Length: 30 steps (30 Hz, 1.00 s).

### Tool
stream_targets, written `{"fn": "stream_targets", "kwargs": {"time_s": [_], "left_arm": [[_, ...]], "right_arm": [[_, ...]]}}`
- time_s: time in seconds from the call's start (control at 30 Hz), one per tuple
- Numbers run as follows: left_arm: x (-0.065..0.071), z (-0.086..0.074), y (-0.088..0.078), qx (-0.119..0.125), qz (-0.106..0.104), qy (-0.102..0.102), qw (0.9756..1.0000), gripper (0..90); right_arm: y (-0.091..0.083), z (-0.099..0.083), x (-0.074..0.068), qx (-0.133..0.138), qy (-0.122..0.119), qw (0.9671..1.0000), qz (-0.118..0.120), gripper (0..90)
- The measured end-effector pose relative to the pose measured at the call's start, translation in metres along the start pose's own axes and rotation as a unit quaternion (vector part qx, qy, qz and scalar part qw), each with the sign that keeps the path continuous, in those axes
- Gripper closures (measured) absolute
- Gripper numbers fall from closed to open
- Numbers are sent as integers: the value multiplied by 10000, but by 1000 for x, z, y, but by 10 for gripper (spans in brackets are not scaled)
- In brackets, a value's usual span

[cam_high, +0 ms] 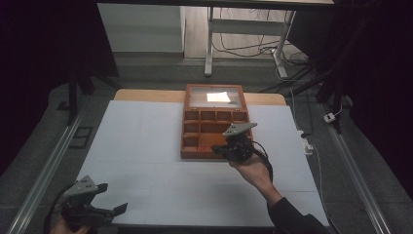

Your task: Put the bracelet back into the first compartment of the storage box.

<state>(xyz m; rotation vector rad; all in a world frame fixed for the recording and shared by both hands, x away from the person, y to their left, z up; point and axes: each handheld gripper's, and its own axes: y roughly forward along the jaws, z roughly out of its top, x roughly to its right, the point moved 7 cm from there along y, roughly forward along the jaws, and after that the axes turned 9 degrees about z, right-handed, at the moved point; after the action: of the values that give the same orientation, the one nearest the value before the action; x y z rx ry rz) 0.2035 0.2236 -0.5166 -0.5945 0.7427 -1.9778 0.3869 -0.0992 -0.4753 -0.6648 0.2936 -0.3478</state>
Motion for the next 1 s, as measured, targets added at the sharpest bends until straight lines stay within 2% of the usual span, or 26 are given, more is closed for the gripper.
{"fn": "stream_targets", "kwargs": {"time_s": [0.67, 1.0], "left_arm": [[-1, 0, 0, -12, -17, -12, 10000, 16], [-1, 0, 0, -10, -27, -11, 10000, 16]], "right_arm": [[16, 32, 28, 169, 95, 9995, -245, 897], [26, 45, 50, 212, 156, 9985, -486, 897]]}}
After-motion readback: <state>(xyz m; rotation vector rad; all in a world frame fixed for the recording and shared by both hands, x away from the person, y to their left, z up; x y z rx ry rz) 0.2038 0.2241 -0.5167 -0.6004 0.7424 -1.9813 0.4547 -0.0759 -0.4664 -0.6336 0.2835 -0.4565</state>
